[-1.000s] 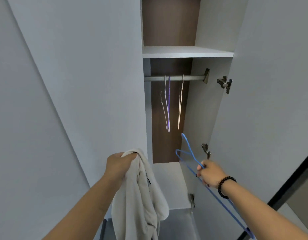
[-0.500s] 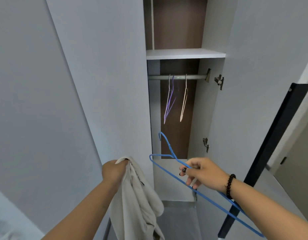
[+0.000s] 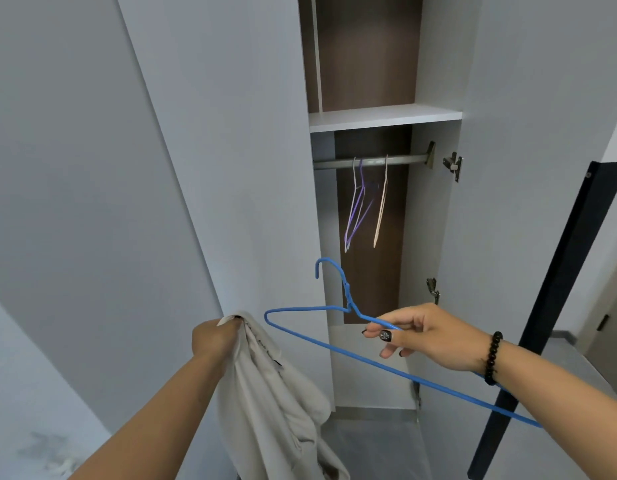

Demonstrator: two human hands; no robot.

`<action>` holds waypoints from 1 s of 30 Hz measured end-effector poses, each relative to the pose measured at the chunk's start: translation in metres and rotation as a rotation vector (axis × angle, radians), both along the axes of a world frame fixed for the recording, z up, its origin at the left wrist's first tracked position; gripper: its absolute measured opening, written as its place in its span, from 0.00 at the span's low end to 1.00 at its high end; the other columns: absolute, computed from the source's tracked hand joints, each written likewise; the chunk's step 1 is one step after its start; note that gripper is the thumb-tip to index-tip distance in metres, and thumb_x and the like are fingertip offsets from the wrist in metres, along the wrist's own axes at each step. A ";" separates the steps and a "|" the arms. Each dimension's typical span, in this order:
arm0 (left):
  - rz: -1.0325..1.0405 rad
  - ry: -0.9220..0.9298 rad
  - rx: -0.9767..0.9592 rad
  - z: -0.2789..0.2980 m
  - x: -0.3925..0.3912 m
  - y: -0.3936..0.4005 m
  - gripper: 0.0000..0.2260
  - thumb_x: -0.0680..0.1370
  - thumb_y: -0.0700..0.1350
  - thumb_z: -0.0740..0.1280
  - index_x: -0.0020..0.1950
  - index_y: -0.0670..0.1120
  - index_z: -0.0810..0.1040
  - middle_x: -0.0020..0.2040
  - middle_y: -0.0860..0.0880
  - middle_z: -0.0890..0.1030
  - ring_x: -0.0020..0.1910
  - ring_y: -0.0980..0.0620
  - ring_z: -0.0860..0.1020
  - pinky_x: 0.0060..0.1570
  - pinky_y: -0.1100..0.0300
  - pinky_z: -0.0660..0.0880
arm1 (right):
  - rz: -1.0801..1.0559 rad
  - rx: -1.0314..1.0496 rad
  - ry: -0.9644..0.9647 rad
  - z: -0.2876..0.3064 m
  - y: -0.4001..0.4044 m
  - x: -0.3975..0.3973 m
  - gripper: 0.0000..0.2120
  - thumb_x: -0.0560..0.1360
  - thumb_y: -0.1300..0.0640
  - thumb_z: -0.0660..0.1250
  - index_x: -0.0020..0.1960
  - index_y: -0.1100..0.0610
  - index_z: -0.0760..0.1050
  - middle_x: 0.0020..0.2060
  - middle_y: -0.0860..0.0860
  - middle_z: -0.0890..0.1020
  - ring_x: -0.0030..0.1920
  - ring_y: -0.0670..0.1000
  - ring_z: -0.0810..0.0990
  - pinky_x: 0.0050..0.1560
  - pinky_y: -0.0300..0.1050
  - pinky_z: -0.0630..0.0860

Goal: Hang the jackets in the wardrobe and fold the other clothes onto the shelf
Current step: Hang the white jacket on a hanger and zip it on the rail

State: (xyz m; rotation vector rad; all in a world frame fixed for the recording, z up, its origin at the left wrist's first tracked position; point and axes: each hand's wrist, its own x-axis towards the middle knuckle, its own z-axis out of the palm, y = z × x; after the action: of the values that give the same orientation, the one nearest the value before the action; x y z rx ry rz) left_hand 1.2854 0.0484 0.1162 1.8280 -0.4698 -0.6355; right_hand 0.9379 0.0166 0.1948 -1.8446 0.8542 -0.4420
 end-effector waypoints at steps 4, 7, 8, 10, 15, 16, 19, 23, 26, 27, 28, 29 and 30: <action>0.008 -0.013 0.018 0.001 0.017 0.005 0.09 0.72 0.43 0.70 0.37 0.44 0.71 0.35 0.44 0.71 0.36 0.47 0.68 0.37 0.57 0.66 | 0.036 -0.010 -0.010 0.000 0.002 0.015 0.14 0.79 0.62 0.63 0.56 0.47 0.80 0.52 0.42 0.83 0.49 0.47 0.84 0.46 0.36 0.78; -0.014 -0.073 0.010 0.002 0.027 0.004 0.12 0.71 0.43 0.70 0.34 0.44 0.68 0.33 0.44 0.68 0.34 0.48 0.65 0.35 0.57 0.64 | 0.058 -0.004 -0.002 -0.001 0.003 0.028 0.13 0.79 0.61 0.63 0.57 0.47 0.80 0.53 0.41 0.83 0.49 0.47 0.84 0.46 0.37 0.78; -0.023 -0.095 0.007 0.004 0.029 0.003 0.13 0.71 0.43 0.71 0.33 0.44 0.67 0.32 0.44 0.68 0.33 0.48 0.65 0.34 0.58 0.63 | 0.066 -0.002 0.000 0.000 0.003 0.030 0.13 0.79 0.61 0.63 0.58 0.48 0.80 0.53 0.41 0.83 0.49 0.47 0.84 0.47 0.37 0.78; -0.031 -0.115 -0.005 0.008 0.034 0.000 0.13 0.71 0.43 0.71 0.32 0.45 0.68 0.31 0.45 0.68 0.33 0.48 0.65 0.34 0.58 0.64 | 0.074 0.007 -0.008 0.001 0.003 0.035 0.13 0.79 0.60 0.63 0.58 0.48 0.80 0.54 0.41 0.83 0.50 0.47 0.84 0.48 0.38 0.78; -0.018 -0.092 -0.062 0.018 0.051 -0.012 0.13 0.72 0.43 0.71 0.34 0.45 0.67 0.33 0.44 0.67 0.34 0.49 0.65 0.33 0.58 0.63 | 0.048 0.046 -0.057 0.000 0.005 0.036 0.14 0.79 0.63 0.62 0.58 0.48 0.80 0.55 0.43 0.83 0.51 0.49 0.84 0.48 0.38 0.78; -0.017 -0.093 -0.071 0.018 0.054 -0.014 0.14 0.72 0.43 0.71 0.34 0.45 0.67 0.32 0.44 0.66 0.34 0.49 0.64 0.33 0.58 0.62 | 0.045 0.056 -0.066 -0.001 0.005 0.035 0.15 0.79 0.64 0.62 0.58 0.48 0.80 0.55 0.43 0.83 0.51 0.50 0.84 0.48 0.38 0.78; -0.036 -0.117 -0.068 0.018 0.061 -0.017 0.13 0.72 0.42 0.70 0.33 0.44 0.68 0.33 0.44 0.67 0.34 0.49 0.64 0.34 0.57 0.63 | 0.035 0.090 -0.073 -0.004 0.006 0.033 0.15 0.79 0.64 0.61 0.58 0.48 0.80 0.56 0.44 0.82 0.52 0.50 0.83 0.48 0.38 0.77; -0.113 -0.180 -0.033 0.016 0.061 -0.019 0.10 0.72 0.43 0.70 0.34 0.43 0.71 0.33 0.43 0.69 0.34 0.49 0.66 0.36 0.56 0.64 | 0.034 0.100 -0.048 -0.007 0.008 0.039 0.15 0.79 0.63 0.61 0.58 0.48 0.80 0.56 0.43 0.82 0.52 0.50 0.84 0.48 0.37 0.76; -0.185 -0.271 0.012 0.019 0.053 -0.022 0.13 0.72 0.43 0.69 0.31 0.44 0.69 0.29 0.46 0.68 0.31 0.48 0.66 0.33 0.57 0.63 | 0.004 0.092 -0.052 -0.010 0.008 0.048 0.14 0.79 0.63 0.62 0.57 0.48 0.80 0.55 0.44 0.83 0.51 0.50 0.84 0.46 0.36 0.76; -0.209 -0.304 0.024 0.021 0.048 -0.022 0.14 0.72 0.43 0.69 0.29 0.44 0.68 0.28 0.46 0.68 0.30 0.48 0.66 0.33 0.58 0.63 | -0.010 0.087 -0.055 -0.011 0.008 0.050 0.14 0.79 0.63 0.62 0.56 0.48 0.80 0.55 0.44 0.83 0.51 0.50 0.84 0.45 0.36 0.76; -0.233 -0.334 0.033 0.024 0.043 -0.023 0.14 0.72 0.43 0.69 0.28 0.45 0.68 0.28 0.47 0.68 0.30 0.48 0.66 0.33 0.58 0.64 | -0.021 0.079 -0.053 -0.011 0.007 0.052 0.14 0.79 0.63 0.62 0.56 0.48 0.80 0.55 0.44 0.83 0.50 0.50 0.84 0.45 0.35 0.76; -0.255 -0.361 0.039 0.027 0.038 -0.022 0.15 0.72 0.43 0.69 0.27 0.45 0.68 0.27 0.48 0.69 0.29 0.48 0.66 0.32 0.59 0.64 | -0.029 0.068 -0.044 -0.011 0.006 0.054 0.14 0.79 0.63 0.62 0.56 0.48 0.80 0.54 0.43 0.83 0.50 0.49 0.84 0.45 0.35 0.76; -0.276 -0.385 0.039 0.031 0.032 -0.021 0.16 0.72 0.44 0.69 0.27 0.45 0.69 0.26 0.49 0.69 0.29 0.48 0.67 0.31 0.59 0.64 | -0.034 0.057 -0.031 -0.012 0.005 0.055 0.14 0.79 0.63 0.62 0.55 0.48 0.80 0.54 0.43 0.83 0.49 0.48 0.84 0.45 0.35 0.76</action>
State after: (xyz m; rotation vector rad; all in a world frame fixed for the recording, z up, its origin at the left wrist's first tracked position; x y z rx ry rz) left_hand 1.3177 0.0269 0.1473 1.9455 -0.9843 -0.4763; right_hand 0.9933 0.0220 0.1827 -1.7693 0.8699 -0.4621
